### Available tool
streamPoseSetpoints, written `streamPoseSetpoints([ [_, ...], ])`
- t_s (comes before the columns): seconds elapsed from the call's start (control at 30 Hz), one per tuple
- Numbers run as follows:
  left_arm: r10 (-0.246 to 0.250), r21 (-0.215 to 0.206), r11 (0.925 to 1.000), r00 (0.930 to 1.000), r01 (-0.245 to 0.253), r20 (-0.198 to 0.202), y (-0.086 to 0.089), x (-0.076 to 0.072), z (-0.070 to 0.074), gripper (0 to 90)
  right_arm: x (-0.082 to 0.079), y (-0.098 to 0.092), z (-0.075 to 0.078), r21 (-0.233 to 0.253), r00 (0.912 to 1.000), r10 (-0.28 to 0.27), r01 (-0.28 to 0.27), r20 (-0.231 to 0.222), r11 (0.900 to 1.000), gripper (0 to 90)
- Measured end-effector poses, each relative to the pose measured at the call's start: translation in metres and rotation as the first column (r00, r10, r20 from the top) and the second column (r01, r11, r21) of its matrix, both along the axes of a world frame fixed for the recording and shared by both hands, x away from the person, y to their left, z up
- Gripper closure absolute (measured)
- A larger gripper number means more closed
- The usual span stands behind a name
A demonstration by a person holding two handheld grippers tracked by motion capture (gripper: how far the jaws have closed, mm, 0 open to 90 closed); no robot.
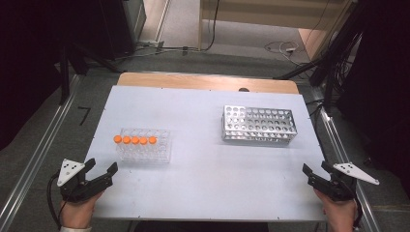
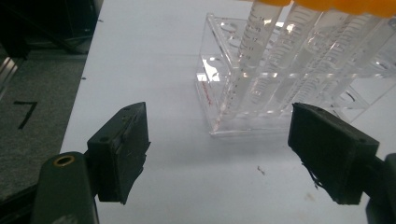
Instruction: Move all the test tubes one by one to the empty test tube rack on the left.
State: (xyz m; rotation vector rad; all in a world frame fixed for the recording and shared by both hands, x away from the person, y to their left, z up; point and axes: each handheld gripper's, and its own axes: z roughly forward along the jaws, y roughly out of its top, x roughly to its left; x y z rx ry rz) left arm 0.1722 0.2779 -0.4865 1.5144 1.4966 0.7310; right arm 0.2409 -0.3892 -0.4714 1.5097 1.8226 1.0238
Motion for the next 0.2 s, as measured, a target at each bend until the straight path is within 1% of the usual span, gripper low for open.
streamPoseSetpoints([
  [0.07, 0.006, 0.000, 1.0000, 1.0000, -0.006, -0.005, 0.000, 0.001, -0.001, 20.0, 0.001, -0.004, -0.003, 0.005, 0.9999, -0.010, 0.010, -0.014, 1.000, 22.8],
  [0.1, 0.009, 0.000, 1.0000, 0.9999, -0.009, -0.005, 0.000, 0.001, -0.002, 20.0, 0.002, -0.006, -0.005, 0.016, 0.9996, -0.013, 0.013, -0.027, 1.000, 21.6],
  [0.2, 0.013, 0.005, 0.9999, 0.9997, -0.013, -0.020, 0.001, 0.003, -0.005, 19.0, 0.008, -0.008, -0.012, 0.013, 0.9959, -0.014, 0.015, -0.089, 1.000, 15.0],
])
